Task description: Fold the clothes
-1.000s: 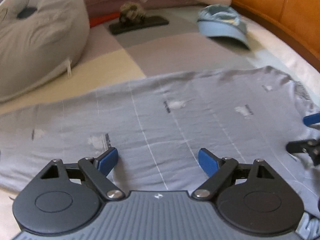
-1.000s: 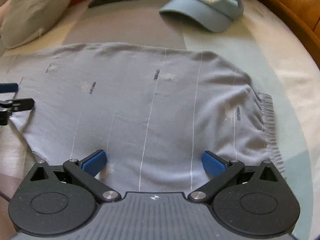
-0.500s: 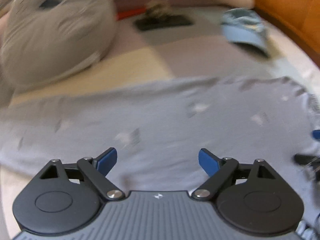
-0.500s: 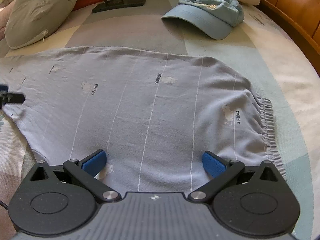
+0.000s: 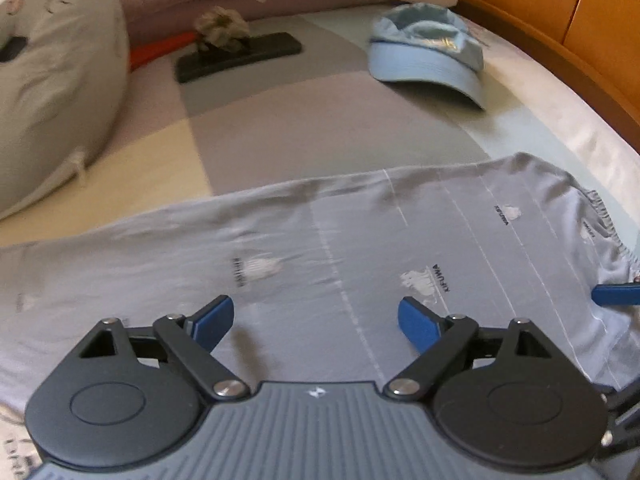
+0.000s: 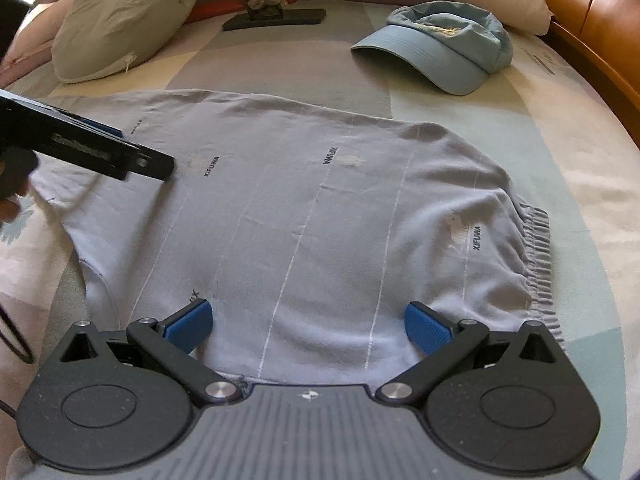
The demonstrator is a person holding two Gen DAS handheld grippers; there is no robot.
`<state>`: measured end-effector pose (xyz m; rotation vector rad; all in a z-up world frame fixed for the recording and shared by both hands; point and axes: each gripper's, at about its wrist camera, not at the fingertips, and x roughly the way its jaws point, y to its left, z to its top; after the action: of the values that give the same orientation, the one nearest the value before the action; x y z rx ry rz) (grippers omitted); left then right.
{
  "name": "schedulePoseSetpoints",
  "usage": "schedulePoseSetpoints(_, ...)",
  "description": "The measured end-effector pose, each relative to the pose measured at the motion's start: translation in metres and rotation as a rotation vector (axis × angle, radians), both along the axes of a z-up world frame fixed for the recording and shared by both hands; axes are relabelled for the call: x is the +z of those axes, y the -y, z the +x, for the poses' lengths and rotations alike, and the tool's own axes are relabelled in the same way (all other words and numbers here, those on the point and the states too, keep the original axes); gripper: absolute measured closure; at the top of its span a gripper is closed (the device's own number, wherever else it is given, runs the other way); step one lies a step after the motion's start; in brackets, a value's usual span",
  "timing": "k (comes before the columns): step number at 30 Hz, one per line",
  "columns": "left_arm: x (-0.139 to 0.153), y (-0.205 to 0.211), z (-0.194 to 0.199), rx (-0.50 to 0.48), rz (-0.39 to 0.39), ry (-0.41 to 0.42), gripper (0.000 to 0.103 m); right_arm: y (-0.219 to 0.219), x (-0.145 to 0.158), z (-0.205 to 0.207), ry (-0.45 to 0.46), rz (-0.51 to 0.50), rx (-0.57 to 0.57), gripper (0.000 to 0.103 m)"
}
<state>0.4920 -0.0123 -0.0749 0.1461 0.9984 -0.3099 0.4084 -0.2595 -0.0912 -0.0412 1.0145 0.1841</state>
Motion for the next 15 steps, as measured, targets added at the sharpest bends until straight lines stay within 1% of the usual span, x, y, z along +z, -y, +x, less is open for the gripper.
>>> schedulePoseSetpoints(3,0.021,-0.015,-0.016,0.021,0.013,0.019,0.014,0.003,0.001,-0.002,-0.006,0.011,-0.001,0.000)
schedulePoseSetpoints(6,0.038,-0.032,-0.033,0.069,0.004,0.007,0.014,0.005,0.002,-0.004,-0.011,0.013,0.010,0.000)
schedulePoseSetpoints(8,0.047,-0.044,-0.048,0.102,0.017,0.009,0.014,0.004,0.001,-0.003,-0.017,0.002,0.031,0.000)
schedulePoseSetpoints(11,0.050,-0.061,-0.069,0.154,0.029,-0.009,0.014,0.004,0.002,0.001,-0.035,-0.002,0.046,0.000)
schedulePoseSetpoints(15,0.042,-0.084,-0.093,0.219,0.011,-0.035,0.014,0.004,0.006,0.007,-0.074,-0.002,0.044,0.000)
